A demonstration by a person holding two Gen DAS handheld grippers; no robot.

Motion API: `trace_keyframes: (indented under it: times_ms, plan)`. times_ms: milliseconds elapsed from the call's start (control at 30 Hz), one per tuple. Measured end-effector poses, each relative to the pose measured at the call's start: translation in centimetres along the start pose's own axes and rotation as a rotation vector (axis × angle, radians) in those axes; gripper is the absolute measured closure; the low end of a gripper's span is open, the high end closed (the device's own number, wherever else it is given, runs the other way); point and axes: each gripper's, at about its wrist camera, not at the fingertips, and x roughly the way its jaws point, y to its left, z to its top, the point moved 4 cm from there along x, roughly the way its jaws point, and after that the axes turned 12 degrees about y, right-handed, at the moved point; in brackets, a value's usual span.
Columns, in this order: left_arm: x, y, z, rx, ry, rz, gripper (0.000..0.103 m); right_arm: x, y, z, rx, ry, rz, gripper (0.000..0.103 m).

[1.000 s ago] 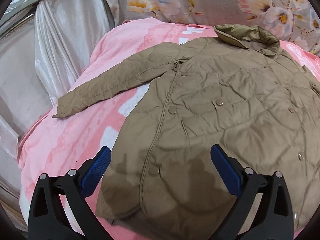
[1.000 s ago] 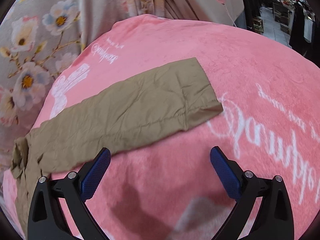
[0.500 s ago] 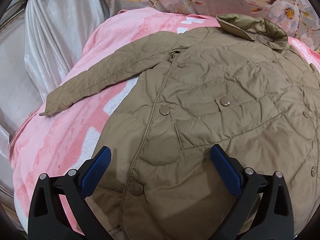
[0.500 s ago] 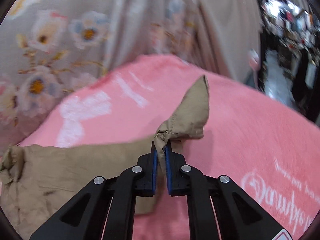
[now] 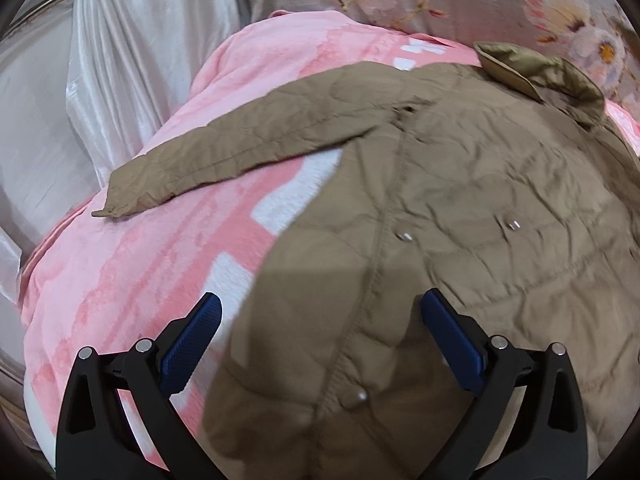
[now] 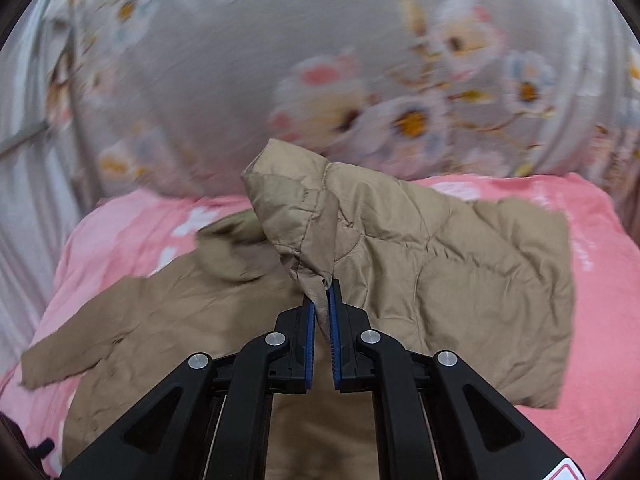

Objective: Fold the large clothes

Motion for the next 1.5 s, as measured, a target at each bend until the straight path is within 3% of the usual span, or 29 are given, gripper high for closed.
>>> trace_keyframes:
  times_ms: [133, 333, 600, 700, 733, 800, 900, 1000, 1167, 1267, 1367, 1400, 1467, 1500]
  plan:
    - [0.3, 0.4, 0.9, -0.008, -0.012, -0.006, 0.005, 3.8, 5.5, -2.0, -0.076, 0.084, 0.054, 0.097]
    - [0.9, 0.2, 1.1, -0.005, 0.000, -0.041, 0.005, 8.4, 10.3, -5.2, -0.124, 0.215, 0.098, 0.097]
    - [1.5, 0.1, 1.0, -0.004, 0.008, -0.062, 0.005, 8.6, 13.3, -7.7, -0.181, 0.272, 0.086, 0.091]
    - [1.6, 0.1, 1.0, -0.003, 0.010, -0.068, 0.005, 7.4, 14.2, -8.5, -0.192, 0.287, 0.131, 0.067]
    - [1.7, 0.1, 1.0, -0.003, 0.012, -0.071, 0.005, 6.4, 14.3, -8.8, -0.189, 0.280, 0.158, 0.053]
    - [1.7, 0.1, 1.1, -0.001, 0.024, -0.092, 0.005, 4.4, 14.3, -9.3, -0.185, 0.253, 0.187, 0.048]
    - [1.0, 0.1, 1.7, 0.002, 0.029, -0.149, 0.005, 0.8, 12.1, -9.6, -0.132, 0.193, 0.217, 0.047]
    - [-0.4, -0.7, 3.0, 0.027, 0.019, -0.235, 0.005, -1.2, 6.8, -9.4, -0.021, 0.157, 0.168, 0.043]
    - [-1.5, -4.3, 7.3, 0.009, 0.065, -0.510, 0.005, -0.9, -4.1, -8.9, 0.240, 0.168, 0.075, 0.042]
    - [-0.5, -7.5, 10.0, -0.009, 0.105, -0.578, 0.005, 0.1, -8.7, -8.3, 0.353, 0.161, 0.059, 0.042]
    - [1.8, -9.9, 11.7, -0.038, 0.188, -0.588, 0.007, 1.8, -11.8, -7.7, 0.440, 0.167, 0.064, 0.042]
    - [2.4, -10.2, 11.8, -0.052, 0.200, -0.580, 0.012, 2.5, -12.8, -7.6, 0.474, 0.171, 0.074, 0.042]
    - [3.0, -11.0, 12.2, -0.060, 0.210, -0.565, 0.043, 4.0, -14.3, -7.4, 0.535, 0.178, 0.090, 0.043]
    - [2.9, -11.1, 12.3, -0.049, 0.205, -0.559, 0.048, 4.9, -15.0, -7.1, 0.566, 0.179, 0.104, 0.045]
